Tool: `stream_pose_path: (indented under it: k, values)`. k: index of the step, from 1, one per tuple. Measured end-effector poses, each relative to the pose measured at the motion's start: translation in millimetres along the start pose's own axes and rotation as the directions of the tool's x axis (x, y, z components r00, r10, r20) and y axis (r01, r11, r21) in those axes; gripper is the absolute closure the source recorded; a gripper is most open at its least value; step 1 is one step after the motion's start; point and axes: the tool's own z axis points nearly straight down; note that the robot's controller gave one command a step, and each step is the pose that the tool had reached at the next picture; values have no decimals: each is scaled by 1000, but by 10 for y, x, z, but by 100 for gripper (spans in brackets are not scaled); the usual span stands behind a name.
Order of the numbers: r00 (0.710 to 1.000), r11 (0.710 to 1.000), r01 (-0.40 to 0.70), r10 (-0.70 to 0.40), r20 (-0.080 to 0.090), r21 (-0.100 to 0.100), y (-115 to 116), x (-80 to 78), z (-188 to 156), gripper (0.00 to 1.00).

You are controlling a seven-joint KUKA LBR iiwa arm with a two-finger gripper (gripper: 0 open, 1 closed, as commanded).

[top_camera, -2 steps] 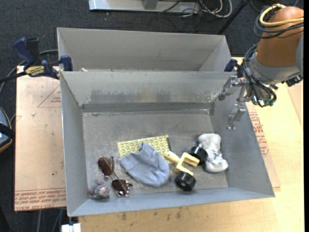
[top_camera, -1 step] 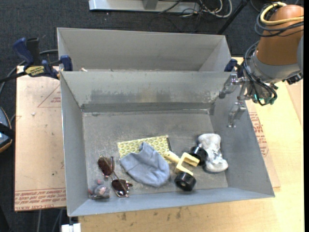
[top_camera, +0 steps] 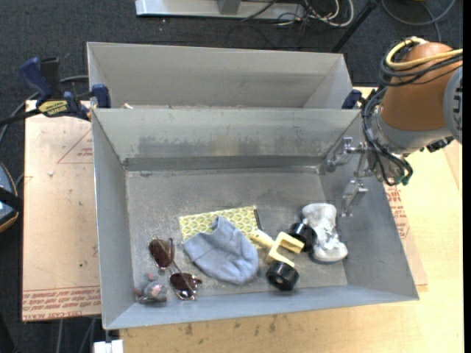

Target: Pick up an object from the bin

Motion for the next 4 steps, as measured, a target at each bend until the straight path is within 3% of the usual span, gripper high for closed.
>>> stream_pose_path:
  k: [1, 2, 3, 4]
  values:
    - [998, 998, 62, -62, -14, -3, 44, 233, 621, 0]
    - [976, 976, 217, -217, -5, -4, 123, 121, 761, 0]
    - [992, 992, 127, -127, 6, 4, 427, 525, 797, 0]
    - [991, 991, 132, -132, 15, 6, 643, 861, 801, 0]
